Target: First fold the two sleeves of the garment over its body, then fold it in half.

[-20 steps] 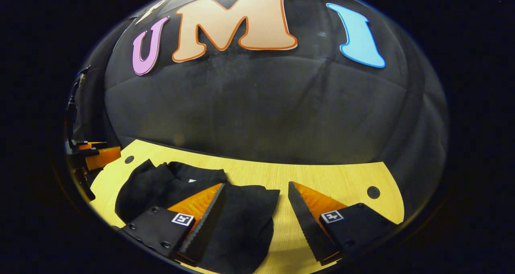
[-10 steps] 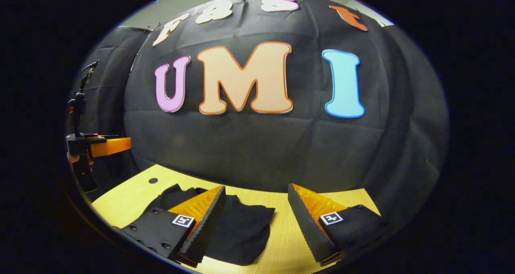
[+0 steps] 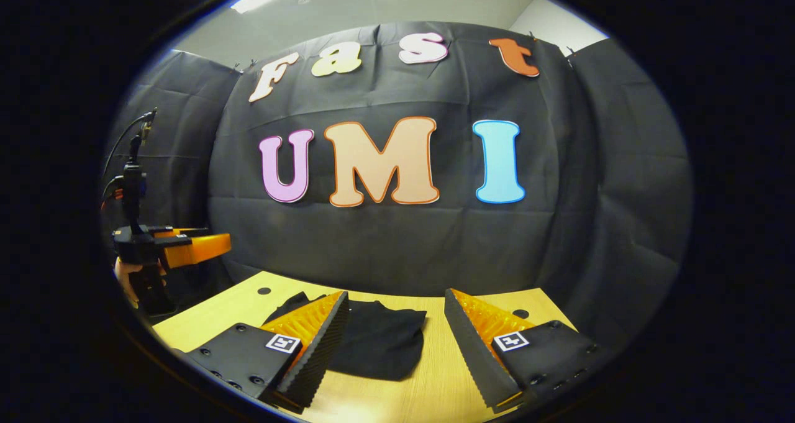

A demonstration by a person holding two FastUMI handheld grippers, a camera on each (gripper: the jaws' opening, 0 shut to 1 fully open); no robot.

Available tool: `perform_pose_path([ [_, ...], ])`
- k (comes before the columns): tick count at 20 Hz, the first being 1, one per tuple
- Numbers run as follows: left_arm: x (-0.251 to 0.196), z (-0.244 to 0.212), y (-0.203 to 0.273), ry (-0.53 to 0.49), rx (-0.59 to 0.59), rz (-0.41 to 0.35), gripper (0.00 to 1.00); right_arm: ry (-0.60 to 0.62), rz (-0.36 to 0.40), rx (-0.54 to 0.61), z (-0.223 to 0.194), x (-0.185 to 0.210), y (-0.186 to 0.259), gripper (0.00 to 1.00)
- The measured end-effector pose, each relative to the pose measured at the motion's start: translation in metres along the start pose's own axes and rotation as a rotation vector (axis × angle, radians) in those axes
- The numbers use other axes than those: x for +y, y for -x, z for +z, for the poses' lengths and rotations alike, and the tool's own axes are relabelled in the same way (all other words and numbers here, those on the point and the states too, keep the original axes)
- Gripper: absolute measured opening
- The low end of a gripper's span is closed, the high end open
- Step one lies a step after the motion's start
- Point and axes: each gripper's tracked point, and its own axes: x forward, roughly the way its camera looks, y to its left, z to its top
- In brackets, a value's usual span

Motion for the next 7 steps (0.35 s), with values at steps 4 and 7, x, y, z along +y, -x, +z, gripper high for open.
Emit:
perform_pose_path([
  [4, -0.007, -0.004, 0.029, -0.003, 0.002, -0.007, 0.99, -0.008, -0.021, -0.039, -0.003, 0.009, 0.044, 0.97],
  [7, -0.002, -0.028, 0.055, -0.022, 0.055, 0.003, 0.99, -0.009, -0.04, -0.037, -0.016, 0.014, 0.07, 0.97],
])
